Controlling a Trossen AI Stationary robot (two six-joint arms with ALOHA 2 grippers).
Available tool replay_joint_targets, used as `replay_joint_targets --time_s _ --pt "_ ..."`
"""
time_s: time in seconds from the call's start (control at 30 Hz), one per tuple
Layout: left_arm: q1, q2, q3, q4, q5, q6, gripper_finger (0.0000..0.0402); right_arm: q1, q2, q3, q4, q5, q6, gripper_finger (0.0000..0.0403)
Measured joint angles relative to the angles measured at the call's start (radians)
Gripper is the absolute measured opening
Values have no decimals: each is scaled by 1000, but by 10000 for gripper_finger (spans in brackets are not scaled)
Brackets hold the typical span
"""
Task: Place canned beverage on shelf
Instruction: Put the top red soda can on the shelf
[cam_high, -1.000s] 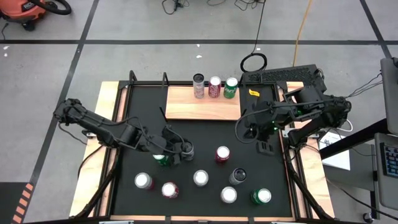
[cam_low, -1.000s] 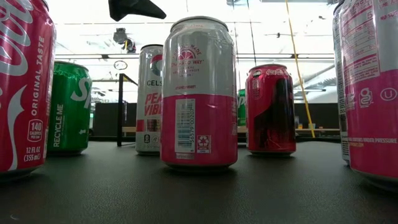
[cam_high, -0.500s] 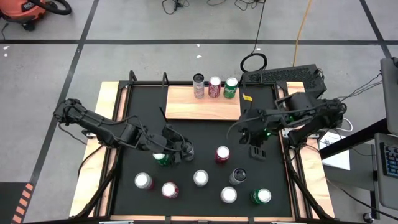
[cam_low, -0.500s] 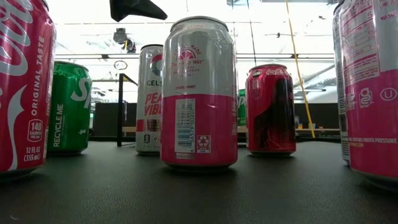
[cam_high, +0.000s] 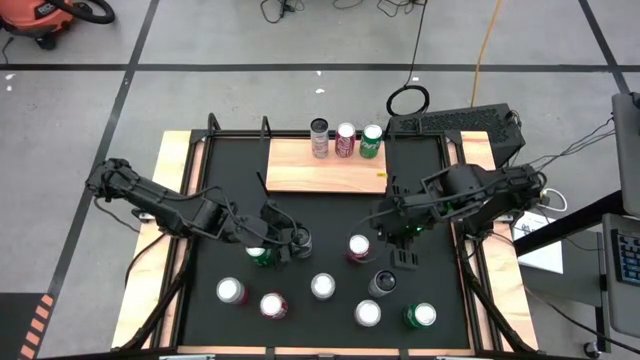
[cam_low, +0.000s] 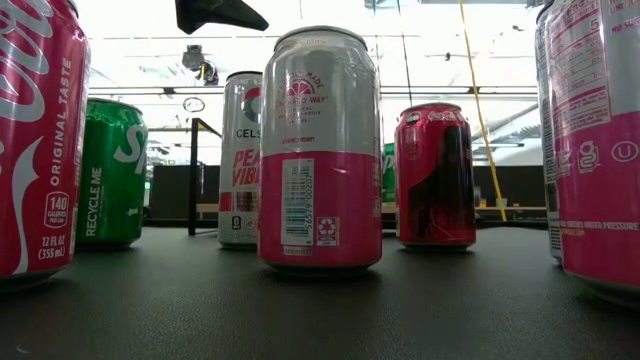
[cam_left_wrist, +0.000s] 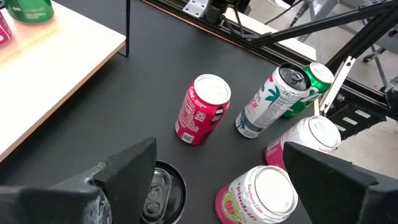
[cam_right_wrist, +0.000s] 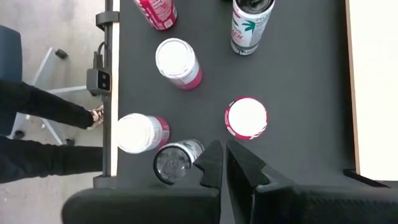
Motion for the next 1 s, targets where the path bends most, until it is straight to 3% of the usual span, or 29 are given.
replay_joint_targets --time_s 0.3,0.47,0.77,0.9,1.0 --pt "6 0 0 0 0 6 352 3 -14 0 -12 30 -2 7" --pt "21 0 0 0 1 0 352 1 -15 0 -17 104 -28 38" --pt "28 0 0 -4 0 11 352 -15 -22 -2 -26 107 -73 95" --pt "28 0 0 -5 -13 24 352 -17 -44 -105 72 84 -103 107" --pt "28 0 0 -5 -24 6 352 -27 -95 -277 219 20 -99 116"
